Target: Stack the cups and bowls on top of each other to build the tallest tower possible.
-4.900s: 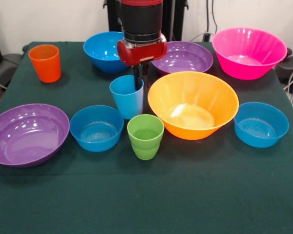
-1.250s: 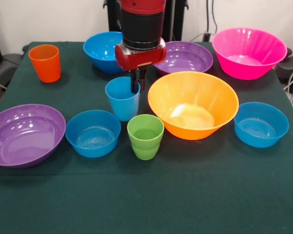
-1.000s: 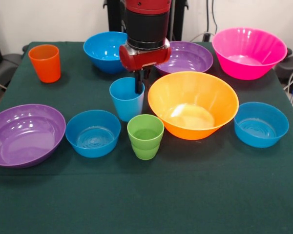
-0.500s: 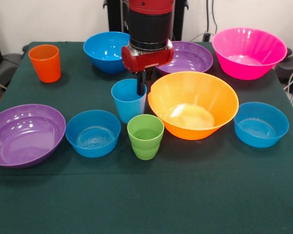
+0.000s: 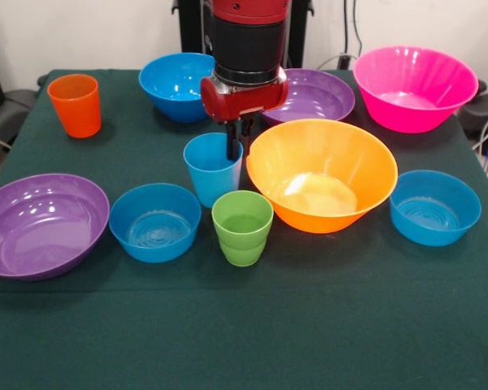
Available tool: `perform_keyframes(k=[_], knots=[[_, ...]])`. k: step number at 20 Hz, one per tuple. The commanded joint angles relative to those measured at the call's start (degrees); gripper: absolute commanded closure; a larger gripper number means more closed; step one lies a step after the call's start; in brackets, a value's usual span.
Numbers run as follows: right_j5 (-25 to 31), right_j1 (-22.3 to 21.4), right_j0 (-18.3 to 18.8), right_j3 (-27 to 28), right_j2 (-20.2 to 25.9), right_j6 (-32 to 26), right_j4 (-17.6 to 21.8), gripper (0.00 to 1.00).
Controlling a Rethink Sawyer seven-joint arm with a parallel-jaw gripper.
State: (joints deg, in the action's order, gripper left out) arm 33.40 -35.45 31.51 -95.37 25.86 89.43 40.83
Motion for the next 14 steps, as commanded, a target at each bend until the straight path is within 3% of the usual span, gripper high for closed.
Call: perform_keyframes(k=[1, 14], knots=[[4.49, 1.96, -1.49, 3.38, 0.38, -4.42, 1.55, 1.0], [2.63, 3.06, -1.82, 3.17, 0.02, -2.16, 1.4, 1.0]])
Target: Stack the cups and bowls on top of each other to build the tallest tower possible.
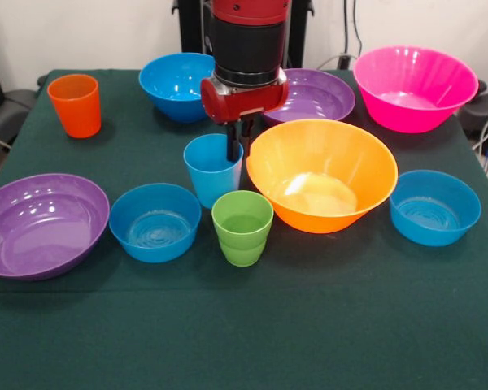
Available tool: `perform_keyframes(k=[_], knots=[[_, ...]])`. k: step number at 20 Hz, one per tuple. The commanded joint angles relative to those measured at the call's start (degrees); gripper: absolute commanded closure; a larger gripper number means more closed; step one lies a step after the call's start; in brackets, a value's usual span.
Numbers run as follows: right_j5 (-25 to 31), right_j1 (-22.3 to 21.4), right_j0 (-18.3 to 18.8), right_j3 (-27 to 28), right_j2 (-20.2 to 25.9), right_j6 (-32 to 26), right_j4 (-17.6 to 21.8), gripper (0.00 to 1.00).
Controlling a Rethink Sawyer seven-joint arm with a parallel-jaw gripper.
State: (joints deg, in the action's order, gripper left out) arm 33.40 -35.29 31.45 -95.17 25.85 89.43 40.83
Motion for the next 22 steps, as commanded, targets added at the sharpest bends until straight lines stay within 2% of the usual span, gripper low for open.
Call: perform_keyframes(k=[1, 22], knots=[[2.58, 3.08, -1.96, 3.06, -0.1, -1.96, 1.49, 1.0], [3.16, 3.14, -2.09, 3.16, -0.47, -2.35, 1.62, 1.0]])
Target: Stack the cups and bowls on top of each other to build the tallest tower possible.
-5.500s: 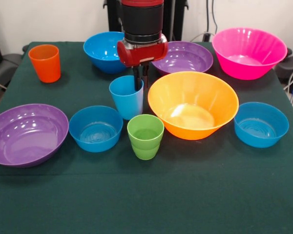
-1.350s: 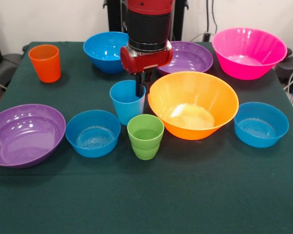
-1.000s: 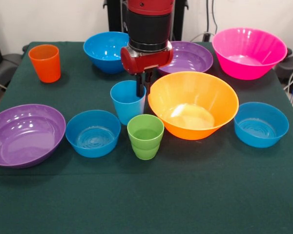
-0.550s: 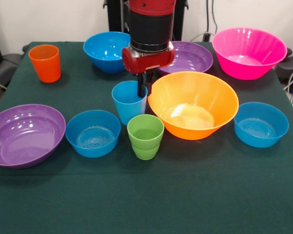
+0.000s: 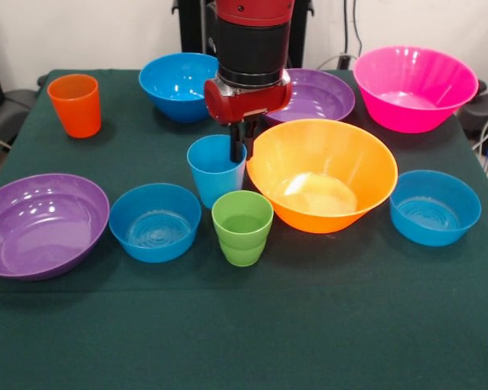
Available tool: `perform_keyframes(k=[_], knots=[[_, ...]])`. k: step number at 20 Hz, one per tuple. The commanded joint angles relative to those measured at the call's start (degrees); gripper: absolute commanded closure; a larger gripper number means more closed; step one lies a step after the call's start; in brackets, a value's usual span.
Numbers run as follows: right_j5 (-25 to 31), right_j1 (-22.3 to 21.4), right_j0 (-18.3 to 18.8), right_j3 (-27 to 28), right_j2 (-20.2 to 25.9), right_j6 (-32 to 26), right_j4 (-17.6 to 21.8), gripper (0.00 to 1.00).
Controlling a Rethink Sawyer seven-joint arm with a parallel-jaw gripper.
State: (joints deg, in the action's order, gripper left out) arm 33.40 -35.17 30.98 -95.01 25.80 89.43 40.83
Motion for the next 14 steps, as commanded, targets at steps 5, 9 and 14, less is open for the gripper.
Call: perform_keyframes(k=[5, 9, 14], knots=[[3.32, 2.94, -1.63, 2.97, -0.39, -2.67, 1.73, 0.0], [3.35, 2.87, -1.69, 2.86, -0.51, -2.68, 1.82, 0.0], [3.29, 2.89, -1.63, 2.79, -0.4, -2.81, 1.81, 0.0]])
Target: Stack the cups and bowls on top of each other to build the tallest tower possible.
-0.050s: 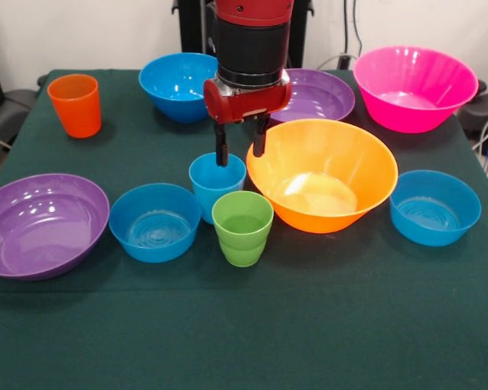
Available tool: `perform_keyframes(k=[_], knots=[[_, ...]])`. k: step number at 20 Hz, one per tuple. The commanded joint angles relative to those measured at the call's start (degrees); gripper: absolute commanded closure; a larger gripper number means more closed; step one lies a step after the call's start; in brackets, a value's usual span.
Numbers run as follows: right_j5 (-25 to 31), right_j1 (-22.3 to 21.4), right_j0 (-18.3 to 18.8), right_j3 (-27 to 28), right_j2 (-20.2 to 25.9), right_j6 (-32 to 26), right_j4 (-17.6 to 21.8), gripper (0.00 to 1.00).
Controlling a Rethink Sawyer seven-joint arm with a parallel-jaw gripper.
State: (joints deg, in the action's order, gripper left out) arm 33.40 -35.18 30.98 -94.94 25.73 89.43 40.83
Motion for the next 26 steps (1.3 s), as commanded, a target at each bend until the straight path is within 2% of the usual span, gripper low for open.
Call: perform_keyframes(k=[1, 11, 26], knots=[[3.29, 2.9, -1.62, 2.7, -0.31, -2.84, 1.81, 0.0], [2.99, 1.76, -1.58, 1.98, -0.4, -2.06, 1.39, 0.0], [8.84, -10.97, 6.63, -8.3, 4.89, -11.34, -5.25, 0.0]])
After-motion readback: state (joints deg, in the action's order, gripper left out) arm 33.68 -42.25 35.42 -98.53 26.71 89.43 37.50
